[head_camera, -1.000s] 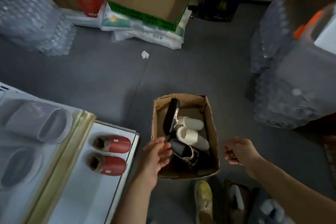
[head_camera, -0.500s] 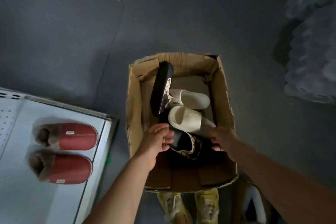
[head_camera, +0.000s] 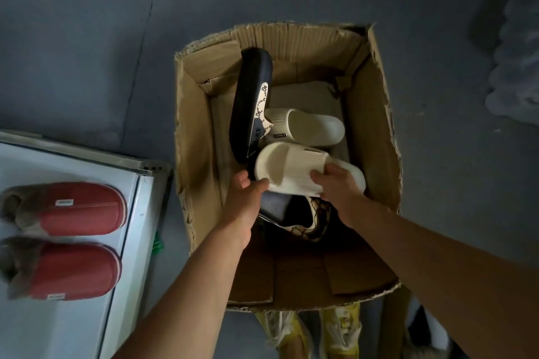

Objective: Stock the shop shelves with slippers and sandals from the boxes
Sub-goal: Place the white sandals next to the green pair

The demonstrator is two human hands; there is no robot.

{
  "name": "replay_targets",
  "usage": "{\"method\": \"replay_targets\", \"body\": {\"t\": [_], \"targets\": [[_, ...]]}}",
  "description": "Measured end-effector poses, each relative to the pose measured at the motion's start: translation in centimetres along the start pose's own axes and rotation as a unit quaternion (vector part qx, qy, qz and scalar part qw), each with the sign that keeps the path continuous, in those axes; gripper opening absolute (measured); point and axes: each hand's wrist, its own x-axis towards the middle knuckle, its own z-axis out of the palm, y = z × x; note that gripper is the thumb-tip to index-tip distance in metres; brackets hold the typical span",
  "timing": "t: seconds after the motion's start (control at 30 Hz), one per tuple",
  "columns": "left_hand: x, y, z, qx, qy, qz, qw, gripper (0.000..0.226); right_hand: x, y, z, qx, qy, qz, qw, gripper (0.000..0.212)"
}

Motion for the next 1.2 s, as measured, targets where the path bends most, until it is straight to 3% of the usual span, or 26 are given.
{"method": "replay_targets", "body": {"t": [0.1, 0.2, 0.27, 0.37, 0.43, 0.57, 0.67, 0.77, 0.9, 1.03, 1.2], "targets": [[-0.4, 0.4, -1.0, -0.009, -0.008, -0.018, 1.0, 0.068, -2.6, -1.0, -1.0, -0.006, -0.065, -0.04, 0.997, 0.01], [-1.0, 1.1, -2.1, 0.016, -0.04, -0.016, 0.999, 0.044, -4.3, -3.0, -2.0, -0.027, -0.114, -0.093, 0.989, 0.038], [-1.2, 1.2, -2.8, 0.011, -0.056, -0.006, 0.998, 0.035, -4.5, -4.5, -2.1, -0.041, -0.121, -0.124, 0.984, 0.039], [-1.4, 1.1, -3.5, -0.068, -0.076, 0.015, 0.995, 0.037, -3.9, -6.5, -1.8, -0.009, -0.08, -0.176, 0.981, 0.008], [-1.4, 0.6, -3.9, -0.13, -0.076, 0.031, 0.988, 0.042, -2.6, -7.4, -1.5, 0.024, 0.002, -0.188, 0.982, 0.007], [-1.3, -1.1, -4.1, -0.265, -0.071, 0.051, 0.96, 0.044, 0.9, -7.3, -0.9, 0.06, 0.078, -0.088, 0.991, 0.017], [-0.3, -2.3, -4.1, -0.348, -0.06, 0.062, 0.933, 0.053, 3.5, -6.2, 0.3, 0.019, 0.024, -0.009, 0.999, 0.041], [0.6, -3.7, -3.8, -0.411, -0.06, 0.062, 0.907, 0.052, 5.5, -5.4, 2.2, -0.023, -0.018, -0.008, 1.0, 0.057], [1.4, -5.3, -3.5, -0.461, -0.079, 0.052, 0.883, 0.044, 8.4, -5.2, 4.4, 0.032, -0.079, 0.016, 0.996, 0.07], [1.9, -5.8, -3.9, -0.448, -0.084, 0.05, 0.889, 0.052, 9.8, -4.5, 6.1, -0.024, -0.064, -0.022, 0.997, 0.03], [-0.2, -5.7, -4.5, -0.442, -0.093, 0.034, 0.892, 0.045, 6.6, -3.8, 4.2, -0.113, 0.067, -0.045, 0.99, 0.008]]}}
